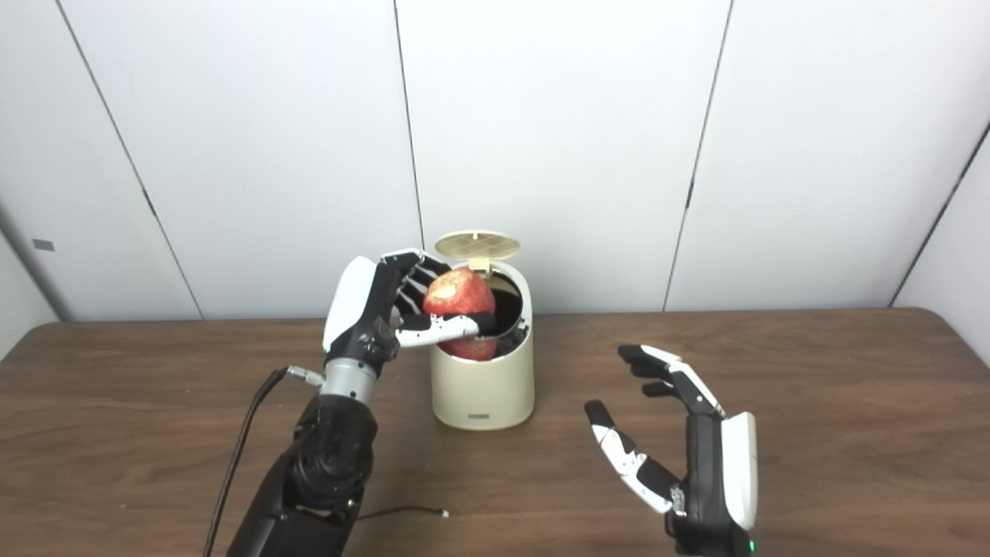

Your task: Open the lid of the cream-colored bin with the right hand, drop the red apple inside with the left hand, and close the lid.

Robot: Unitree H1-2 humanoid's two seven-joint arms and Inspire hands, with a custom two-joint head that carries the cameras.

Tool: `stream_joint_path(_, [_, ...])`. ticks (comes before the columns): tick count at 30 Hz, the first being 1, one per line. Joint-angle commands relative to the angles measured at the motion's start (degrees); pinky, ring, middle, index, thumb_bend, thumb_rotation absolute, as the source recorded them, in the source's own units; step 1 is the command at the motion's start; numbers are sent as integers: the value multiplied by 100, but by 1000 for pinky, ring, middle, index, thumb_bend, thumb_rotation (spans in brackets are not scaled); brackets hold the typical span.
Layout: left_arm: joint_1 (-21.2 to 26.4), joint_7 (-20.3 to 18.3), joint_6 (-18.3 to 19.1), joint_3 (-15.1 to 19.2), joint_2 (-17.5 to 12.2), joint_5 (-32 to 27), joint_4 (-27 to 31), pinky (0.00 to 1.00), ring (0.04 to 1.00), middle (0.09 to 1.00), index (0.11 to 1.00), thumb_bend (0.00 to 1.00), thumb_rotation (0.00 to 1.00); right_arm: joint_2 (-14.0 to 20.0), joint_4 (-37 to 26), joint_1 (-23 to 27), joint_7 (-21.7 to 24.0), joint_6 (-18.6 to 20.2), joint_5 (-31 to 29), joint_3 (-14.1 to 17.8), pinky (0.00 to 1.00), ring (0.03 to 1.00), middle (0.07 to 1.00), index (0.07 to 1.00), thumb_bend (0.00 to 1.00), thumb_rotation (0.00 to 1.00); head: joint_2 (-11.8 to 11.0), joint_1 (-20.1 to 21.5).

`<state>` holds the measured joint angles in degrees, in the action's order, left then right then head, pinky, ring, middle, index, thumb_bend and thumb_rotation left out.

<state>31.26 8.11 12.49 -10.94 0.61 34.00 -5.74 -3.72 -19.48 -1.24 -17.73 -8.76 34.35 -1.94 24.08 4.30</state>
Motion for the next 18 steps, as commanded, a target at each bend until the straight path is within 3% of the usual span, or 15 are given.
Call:
stream_joint_path(1, [352,111,-254,-31,69,-33,45,297,396,478,498,504,0,-60,-82,139,-94,-129,41,-17,572,661,681,672,265,329,1,12])
stream_joint_path(8, [486,149,-199,-136,112,-13,-129,343,428,477,497,505,0,-56,-39,138,-144,-253,28,-46,571,665,681,672,265,268,0,31])
stream_joint_path(14, [581,398,-387,-225,107,55,-362,288,384,485,517,501,0,-56,-71,118,-142,-248,39,-62,567,661,679,671,268,303,-8,35])
stream_joint_path(18, [628,546,-492,-226,120,47,-517,289,383,487,521,500,0,-26,-58,103,-143,-275,36,-57,570,664,682,672,264,274,-10,16])
